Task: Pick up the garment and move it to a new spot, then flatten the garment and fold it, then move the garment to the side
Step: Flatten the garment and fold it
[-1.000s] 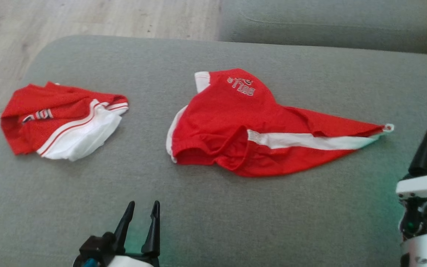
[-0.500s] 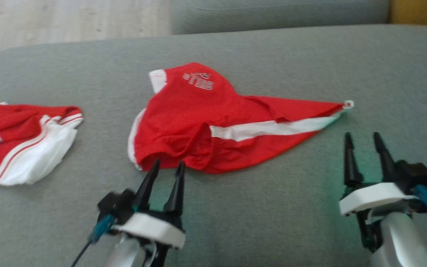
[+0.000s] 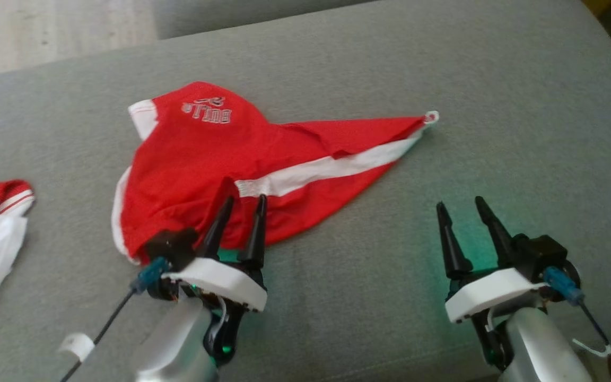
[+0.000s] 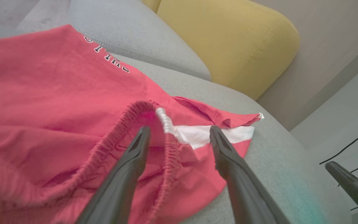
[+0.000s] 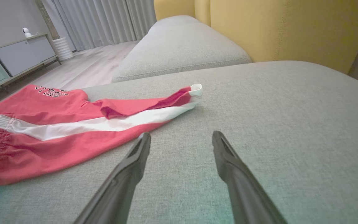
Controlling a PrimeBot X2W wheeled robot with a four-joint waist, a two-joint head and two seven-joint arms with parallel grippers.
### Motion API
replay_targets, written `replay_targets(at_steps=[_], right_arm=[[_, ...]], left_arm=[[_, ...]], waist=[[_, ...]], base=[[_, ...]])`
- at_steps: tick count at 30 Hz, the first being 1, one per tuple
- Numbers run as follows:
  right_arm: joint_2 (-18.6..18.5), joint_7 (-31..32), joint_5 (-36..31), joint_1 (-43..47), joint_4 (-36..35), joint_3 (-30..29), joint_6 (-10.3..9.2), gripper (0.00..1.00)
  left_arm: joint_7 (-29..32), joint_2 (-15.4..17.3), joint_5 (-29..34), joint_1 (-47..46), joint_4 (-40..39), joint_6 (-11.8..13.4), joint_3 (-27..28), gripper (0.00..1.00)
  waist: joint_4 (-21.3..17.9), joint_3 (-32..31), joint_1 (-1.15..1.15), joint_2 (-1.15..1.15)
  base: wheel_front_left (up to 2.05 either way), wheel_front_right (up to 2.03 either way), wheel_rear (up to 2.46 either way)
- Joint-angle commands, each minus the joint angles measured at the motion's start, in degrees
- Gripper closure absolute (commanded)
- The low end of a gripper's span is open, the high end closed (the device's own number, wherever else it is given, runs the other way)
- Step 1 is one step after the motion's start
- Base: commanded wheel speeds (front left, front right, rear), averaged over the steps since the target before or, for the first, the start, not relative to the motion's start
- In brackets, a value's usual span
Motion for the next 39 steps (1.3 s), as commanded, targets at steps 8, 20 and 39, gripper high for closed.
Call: replay_targets(at_steps=[8,20,39], right_arm=[[-0.2,-0.3,3.0,-1.3,-1.2,4.6,-0.04,0.00],[-0.2,-0.3,4.6,-1.2,-0.5,4.6,-0.04,0.00],[-0.2,-0.3,4.6,3.4,1.6,2.4,-0.04,0.00]], left_arm=[[-0.3,0.2,-0.1,-4.9,2.6,0.1,2.9,0.08],[-0.3,0.2,3.0,-4.7,3.2,0.1,3.8,1.00],[-0.3,0.2,4.5,7.7,-3.6,0.1,8.3,1.00]], waist=[[-3.4,1.1,-0.01,0.00],[-2.8,0.3,-0.01,0.00],[6.1,-7.1,-0.01,0.00]], base=[[0.00,0.00,0.00],[0.00,0.00,0.00],[0.00,0.00,0.00]])
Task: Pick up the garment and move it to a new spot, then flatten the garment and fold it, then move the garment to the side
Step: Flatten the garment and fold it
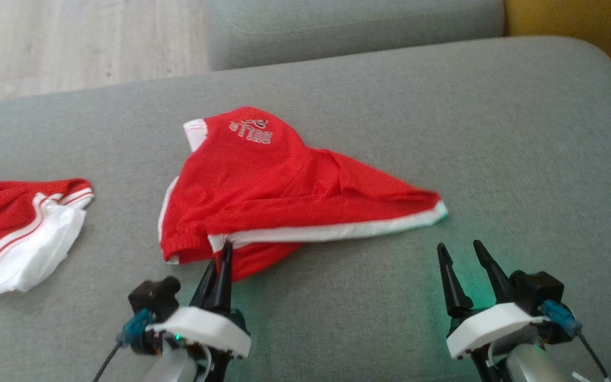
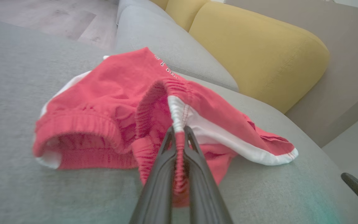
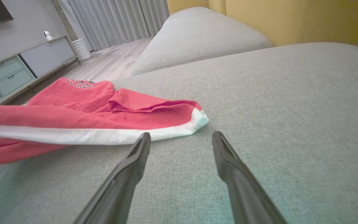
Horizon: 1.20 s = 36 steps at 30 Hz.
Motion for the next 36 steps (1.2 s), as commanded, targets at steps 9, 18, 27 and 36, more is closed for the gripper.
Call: replay_targets(at_steps=[9,18,27,36], right_arm=[[-0.2,-0.3,0.9,-0.1,-1.5,0.4,-0.04,0.00],[-0.2,-0.3,2.1,0.0,-4.3,-0.7,-0.04,0.00],[-0.2,-0.3,1.5,1.8,-4.9,-2.1,-0.04,0.00],[-0.2,-0.3,2.5,0.5,-2.0,0.0,-0.04,0.00]], left_arm=[[-0.3,0.7,8.0,3.5,-1.5,0.1,8.6,0.72],[-0.3,0.8,19.2,9.4,-8.0,1.4,19.8,0.00],[-0.3,0.3,24.2,15.7,-14.2,1.0,21.3,0.00],[-0.3,0.3,22.8,14.9,-14.4,0.7,18.3,0.00]], waist=[[2.8,-2.6,0.01,0.00],[1.9,-3.3,0.01,0.00],[2.3,-4.4,0.01,0.00],[3.8,-3.3,0.01,0.00]], base=[[0.00,0.00,0.00],[0.00,0.00,0.00],[0.00,0.00,0.00],[0.00,0.00,0.00]])
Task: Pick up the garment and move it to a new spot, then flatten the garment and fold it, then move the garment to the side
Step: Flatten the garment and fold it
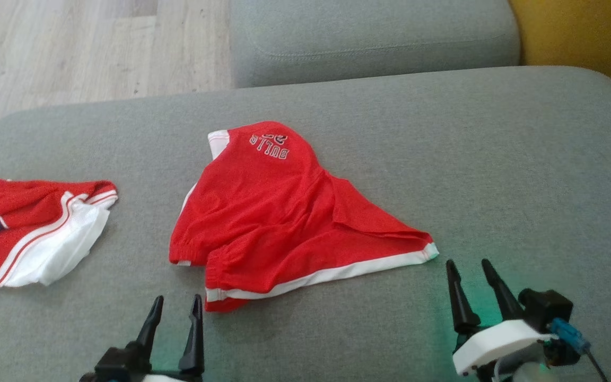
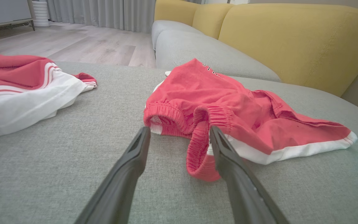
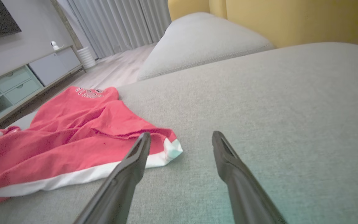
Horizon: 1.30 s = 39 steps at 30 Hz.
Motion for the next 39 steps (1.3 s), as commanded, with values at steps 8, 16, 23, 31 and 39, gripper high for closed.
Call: replay_targets(at_steps=[8,16,23,31,39], right_arm=[[-0.2,-0.3,1.0,-7.4,6.4,0.2,-0.04,0.00],[-0.2,-0.3,-0.4,-11.6,13.2,-1.0,-0.04,0.00],[-0.2,-0.3,-0.3,-12.7,16.5,-2.1,-0.04,0.29],[-0.2,-0.3,1.3,-12.8,15.5,-0.4,-0.04,1.00],[-0.2,-0.3,1.7,-12.8,14.3,0.5,-0.04,1.00]], left_arm=[[-0.3,0.0,-1.0,-4.4,-1.2,-0.4,-2.1,0.00],[-0.3,0.0,-2.1,-5.7,-1.1,-0.7,-4.0,0.00],[-0.3,0.0,-3.3,-6.5,-1.0,-0.8,-5.0,0.00],[-0.3,0.0,-5.2,-7.7,-0.4,-0.8,-9.6,0.00],[-0.3,0.9,-7.8,-9.5,1.1,-0.8,-13.7,0.00]], waist=[[4.1,2.8,0.00,0.00],[7.1,5.6,0.00,0.00],[7.6,6.9,0.00,0.00],[6.8,7.8,0.00,0.00],[6.2,8.2,0.00,0.00]], base=[[0.00,0.00,0.00],[0.00,0.00,0.00],[0.00,0.00,0.00],[0.00,0.00,0.00],[0.00,0.00,0.00]])
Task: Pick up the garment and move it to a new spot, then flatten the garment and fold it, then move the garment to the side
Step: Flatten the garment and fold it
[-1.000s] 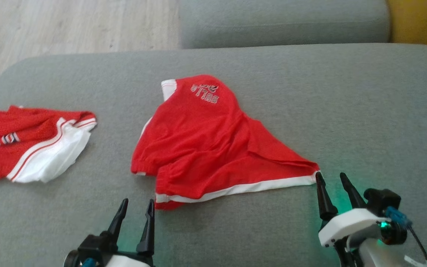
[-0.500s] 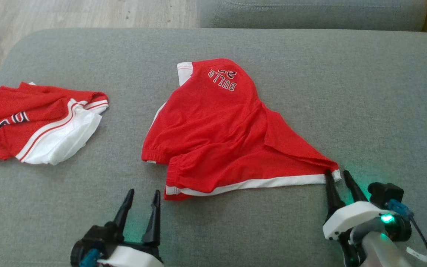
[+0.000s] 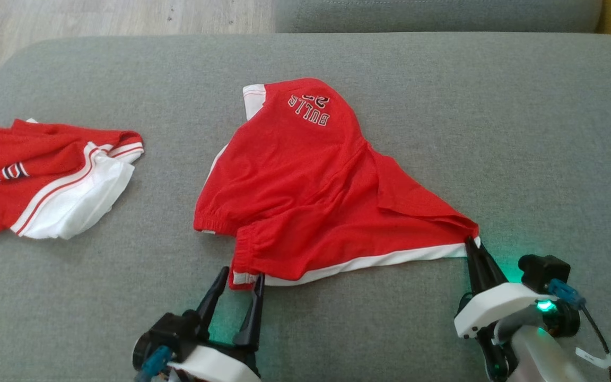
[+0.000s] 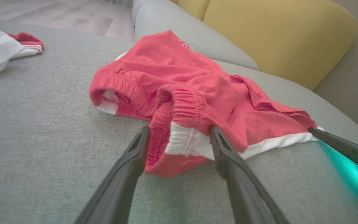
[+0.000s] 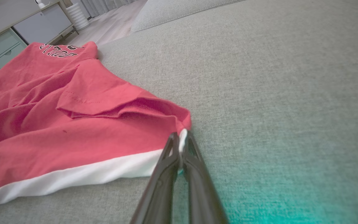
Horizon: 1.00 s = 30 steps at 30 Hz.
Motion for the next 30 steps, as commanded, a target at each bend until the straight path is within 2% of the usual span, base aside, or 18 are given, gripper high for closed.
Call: replay_targets(at_steps=[1,6,7,8,9,10,15,18,21,29,30], right_arm=[[-0.2,-0.3,0.2,-1.2,-1.6,1.6,-0.04,1.00],[-0.2,-0.3,0.5,-1.4,-2.2,2.0,-0.04,1.00],[-0.2,-0.3,0.5,-1.4,-2.3,2.1,-0.04,1.00],[-0.2,-0.3,0.6,-1.4,-2.5,2.2,-0.04,1.00],[-0.2,-0.3,0.7,-1.5,-2.7,2.2,-0.04,1.00],[-0.2,-0.3,0.8,-1.5,-2.8,2.3,-0.04,1.00],[-0.2,-0.3,2.4,-1.4,-3.7,2.7,-0.04,1.00],[-0.2,-0.3,7.5,-1.2,-5.1,4.4,-0.04,1.00],[-0.2,-0.3,16.2,-1.6,-7.2,6.9,-0.04,1.00],[-0.2,-0.3,35.5,-8.1,-13.2,12.0,-0.04,1.00],[-0.2,0.8,41.5,-10.4,-15.1,12.3,-0.04,1.00]], left_arm=[[-0.3,0.8,-0.6,-2.2,-0.9,0.1,0.8,0.00],[-0.3,1.9,-2.4,-3.2,-0.1,0.1,-1.2,0.00],[-0.3,2.1,-2.7,-3.4,-0.1,0.1,-1.5,0.15],[-0.3,2.3,-3.0,-3.5,0.0,0.1,-1.7,0.51],[-0.3,2.4,-3.2,-3.7,-0.1,0.1,-1.9,0.69],[-0.3,2.5,-3.4,-3.9,-0.5,0.1,-2.0,1.00],[-0.3,2.8,-3.3,-3.9,-2.1,0.1,-1.4,1.00],[-0.3,3.2,-3.2,-3.8,-4.3,0.1,-1.0,1.00],[-0.3,4.5,-2.9,-4.5,-7.4,0.1,-0.1,1.00],[-0.3,12.8,-2.0,-14.0,-14.6,0.1,-0.4,1.00],[-0.3,14.9,-2.7,-17.7,-15.5,0.1,-1.2,1.00]], waist=[[-0.1,0.1,0.00,0.00],[-0.4,0.4,0.00,0.00],[-0.5,0.4,0.00,0.00],[-0.5,0.5,0.00,0.00],[-0.6,0.5,0.00,0.00],[-0.7,0.6,0.00,0.00],[-0.9,0.2,0.00,0.00],[-1.3,-1.1,0.00,0.00],[-2.0,-3.4,0.00,0.00],[-4.2,-9.6,0.00,0.00],[-4.7,-10.5,0.00,0.00]], base=[[0.00,0.00,0.00],[0.00,0.00,0.00],[0.00,0.00,0.00],[0.00,0.00,0.00],[0.00,0.00,0.00],[0.00,0.00,0.00],[0.00,0.00,0.00],[0.00,0.00,0.00],[0.00,0.00,0.00],[0.00,0.00,0.00],[0.00,0.00,0.00]])
